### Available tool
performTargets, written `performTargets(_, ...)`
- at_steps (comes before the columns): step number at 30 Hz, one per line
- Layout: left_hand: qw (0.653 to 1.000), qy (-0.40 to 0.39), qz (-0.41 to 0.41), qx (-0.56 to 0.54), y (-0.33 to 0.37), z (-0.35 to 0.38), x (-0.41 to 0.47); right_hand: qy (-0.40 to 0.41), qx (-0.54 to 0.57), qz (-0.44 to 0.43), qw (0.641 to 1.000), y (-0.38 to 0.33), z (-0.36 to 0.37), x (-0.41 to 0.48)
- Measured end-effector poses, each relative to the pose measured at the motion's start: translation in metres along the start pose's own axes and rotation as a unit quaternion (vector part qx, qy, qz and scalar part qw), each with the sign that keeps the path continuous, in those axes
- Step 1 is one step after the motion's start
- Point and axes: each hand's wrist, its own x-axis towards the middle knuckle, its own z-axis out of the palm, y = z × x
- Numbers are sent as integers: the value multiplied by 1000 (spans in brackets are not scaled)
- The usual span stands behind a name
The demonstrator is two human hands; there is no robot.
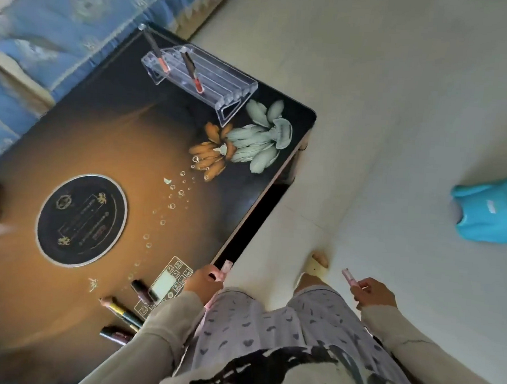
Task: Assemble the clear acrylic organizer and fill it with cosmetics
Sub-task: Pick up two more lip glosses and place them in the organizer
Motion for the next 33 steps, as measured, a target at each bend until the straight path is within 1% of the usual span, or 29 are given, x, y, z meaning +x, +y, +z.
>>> performTargets(4, 999, -26, -3, 28, 56, 17, 10, -18, 11, 4, 1000, 1, -49, 39)
performTargets(9, 999, -19, -3, 36, 121, 36, 19, -30, -1, 7, 1000, 3, -114, 86)
performTargets(14, 997, -15, 3, 73, 178, 46, 25, -7, 75, 46, 996, 1, -161, 121)
performTargets(16, 996, -16, 14, 92, 202, 45, 33, -5, 89, 51, 995, -2, -173, 132)
performTargets(21, 987, -44, 53, 144, 264, 31, 58, -2, 110, 79, 991, -12, -199, 156)
performTargets(24, 985, -56, 70, 149, 306, 19, 78, -5, 95, 97, 991, -22, -212, 174)
performTargets(28, 982, -52, 90, 158, 368, -3, 107, -2, 90, 125, 988, -38, -229, 196)
performTargets(33, 979, -17, 112, 171, 443, -40, 139, 1, 84, 159, 984, -69, -251, 222)
